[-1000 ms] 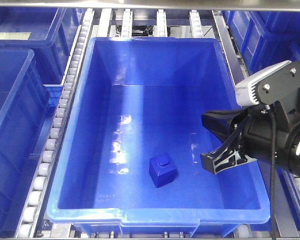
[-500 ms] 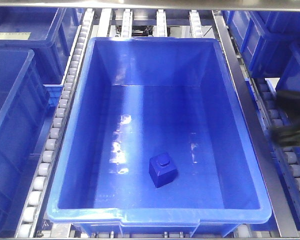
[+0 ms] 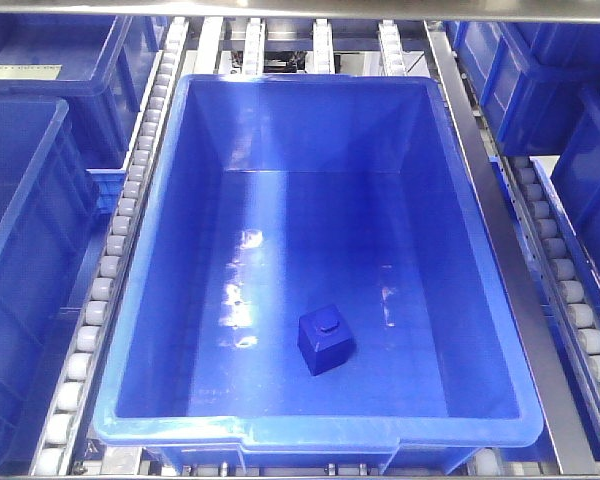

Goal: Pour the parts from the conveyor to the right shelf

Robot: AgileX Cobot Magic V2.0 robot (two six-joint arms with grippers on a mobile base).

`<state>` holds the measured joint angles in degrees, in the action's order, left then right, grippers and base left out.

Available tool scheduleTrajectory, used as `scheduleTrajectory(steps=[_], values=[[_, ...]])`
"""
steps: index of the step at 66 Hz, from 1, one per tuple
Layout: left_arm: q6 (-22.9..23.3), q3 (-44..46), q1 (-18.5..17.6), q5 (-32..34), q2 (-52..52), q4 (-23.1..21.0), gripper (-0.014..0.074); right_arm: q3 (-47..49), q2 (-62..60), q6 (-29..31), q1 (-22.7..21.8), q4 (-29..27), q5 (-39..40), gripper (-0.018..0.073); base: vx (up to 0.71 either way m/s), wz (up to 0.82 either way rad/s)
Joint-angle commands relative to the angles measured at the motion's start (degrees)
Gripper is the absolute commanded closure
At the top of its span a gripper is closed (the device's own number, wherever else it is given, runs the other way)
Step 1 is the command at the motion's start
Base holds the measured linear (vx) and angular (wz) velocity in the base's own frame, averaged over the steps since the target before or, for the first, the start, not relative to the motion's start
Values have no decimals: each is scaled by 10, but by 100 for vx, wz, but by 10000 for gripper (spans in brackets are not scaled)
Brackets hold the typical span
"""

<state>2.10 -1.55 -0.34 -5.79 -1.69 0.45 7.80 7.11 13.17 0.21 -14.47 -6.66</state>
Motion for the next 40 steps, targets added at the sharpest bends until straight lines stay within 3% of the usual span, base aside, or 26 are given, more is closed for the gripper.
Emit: scheduleTrajectory(steps=[1,12,40], values=[[5,11,2,45,-10,-5,603,-28,-39,5,-4,2,44,568,0,0],[5,11,2,45,-9,-5,603,-99,-85,4,-3,-3,50,568,0,0],[5,11,2,45,-9,-5,603,-99,-85,5,-3,0,27,568,0,0]])
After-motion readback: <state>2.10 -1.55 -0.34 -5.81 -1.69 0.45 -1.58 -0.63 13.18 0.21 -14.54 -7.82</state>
